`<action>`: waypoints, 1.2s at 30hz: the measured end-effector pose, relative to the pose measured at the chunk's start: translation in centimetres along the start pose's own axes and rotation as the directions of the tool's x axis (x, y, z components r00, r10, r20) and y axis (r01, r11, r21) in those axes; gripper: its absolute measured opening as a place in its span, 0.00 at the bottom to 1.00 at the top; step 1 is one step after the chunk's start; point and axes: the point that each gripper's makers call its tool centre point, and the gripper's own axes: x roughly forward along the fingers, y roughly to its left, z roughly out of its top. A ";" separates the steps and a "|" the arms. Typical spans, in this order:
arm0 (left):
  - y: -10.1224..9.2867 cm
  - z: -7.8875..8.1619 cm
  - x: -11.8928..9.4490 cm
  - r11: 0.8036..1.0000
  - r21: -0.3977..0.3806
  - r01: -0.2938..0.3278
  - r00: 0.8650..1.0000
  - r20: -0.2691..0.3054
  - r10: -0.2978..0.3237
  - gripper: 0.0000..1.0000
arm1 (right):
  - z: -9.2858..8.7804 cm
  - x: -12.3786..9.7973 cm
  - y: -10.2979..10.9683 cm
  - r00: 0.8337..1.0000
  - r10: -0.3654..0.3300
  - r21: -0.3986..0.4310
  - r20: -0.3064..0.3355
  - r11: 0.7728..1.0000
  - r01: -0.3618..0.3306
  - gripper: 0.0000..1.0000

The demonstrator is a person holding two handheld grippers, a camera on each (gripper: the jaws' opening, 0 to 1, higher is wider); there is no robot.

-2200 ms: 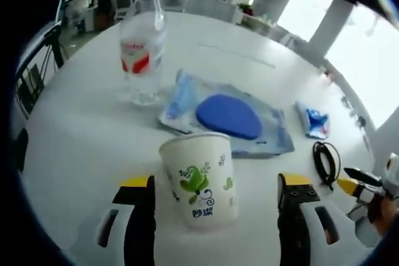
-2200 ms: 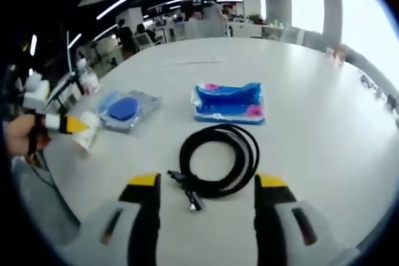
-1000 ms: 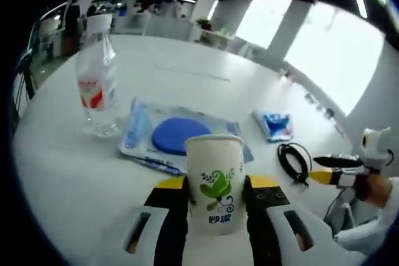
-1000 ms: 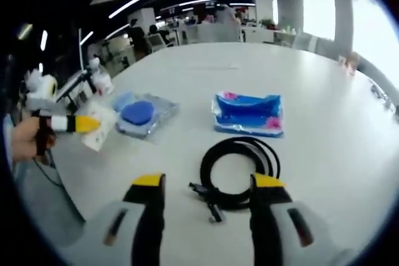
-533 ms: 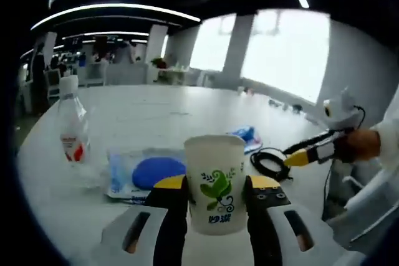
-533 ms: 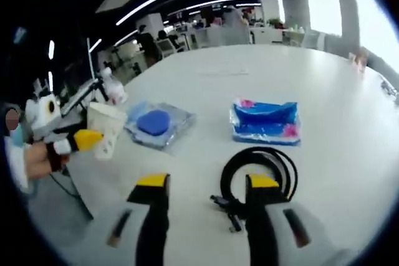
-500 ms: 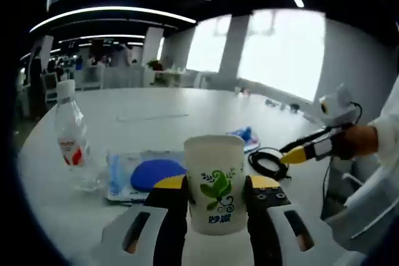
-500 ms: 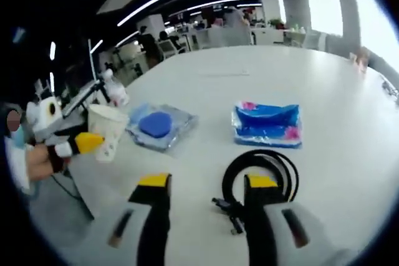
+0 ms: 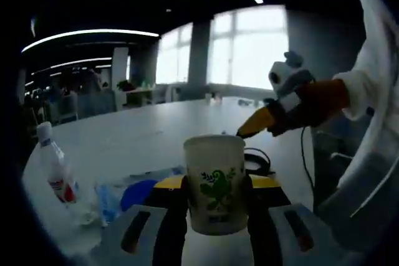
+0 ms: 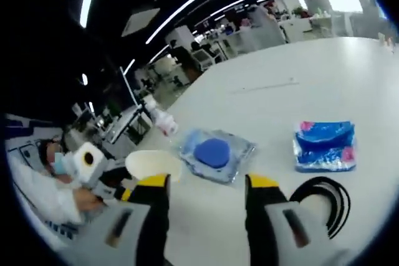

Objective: Arrange the tabletop items into an orderly group along one side of the table until the central work area is clear of visible clutter.

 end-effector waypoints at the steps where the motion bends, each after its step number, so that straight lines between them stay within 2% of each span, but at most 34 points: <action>1: -0.1 -0.1 0.0 1.000 0.000 0.004 1.000 -0.007 -0.004 0.33 | -0.2 0.2 0.3 0.999 0.018 -0.014 -0.026 1.000 -0.019 0.45; 3: -0.1 -0.2 -0.1 1.000 0.016 0.013 1.000 -0.021 -0.013 0.33 | -0.4 0.6 0.5 0.998 0.030 -0.019 -0.054 0.999 -0.031 0.46; 7: -0.3 0.3 -0.4 0.999 0.036 0.023 1.000 -0.002 -0.023 0.33 | 0.3 0.8 0.4 0.998 0.044 0.024 -0.052 0.999 -0.043 0.46; 14: -0.9 1.0 -0.4 0.996 0.077 0.052 0.999 0.005 -0.053 0.33 | 1.2 1.0 1.6 0.995 0.088 0.084 -0.047 0.993 -0.084 0.45; 19: -1.4 1.1 -0.1 0.992 0.098 0.073 0.997 0.001 -0.074 0.33 | 0.5 1.5 2.7 0.988 0.121 0.072 -0.095 0.991 -0.115 0.43; 22: -1.6 1.4 0.0 0.991 0.111 0.081 0.997 -0.001 -0.081 0.33 | -0.6 1.9 3.3 0.977 0.152 0.088 -0.148 0.986 -0.140 0.40; 26: -1.6 1.6 -0.1 0.990 0.113 0.080 0.997 0.003 -0.080 0.33 | -1.9 2.2 3.4 0.968 0.142 0.058 -0.206 0.989 -0.133 0.29; 29: -1.6 1.2 -0.2 0.990 0.117 0.078 0.997 -0.012 -0.077 0.34 | -1.9 2.2 4.0 0.965 0.179 0.080 -0.194 0.983 -0.166 0.04; 30: -1.4 0.8 -0.3 0.990 0.123 0.064 0.998 -0.026 -0.061 0.34 | -2.0 2.3 3.6 0.970 0.143 0.119 -0.197 0.986 -0.121 0.01; 33: -1.7 0.3 -0.5 0.993 0.101 0.066 0.997 -0.041 -0.062 0.36 | -2.6 2.5 3.8 0.960 0.155 0.142 -0.234 0.982 -0.124 0.00; 36: -1.9 -0.8 -0.6 0.993 0.099 0.060 0.994 -0.095 -0.050 0.36 | -2.9 2.6 4.2 0.957 0.145 0.138 -0.252 0.984 -0.113 0.00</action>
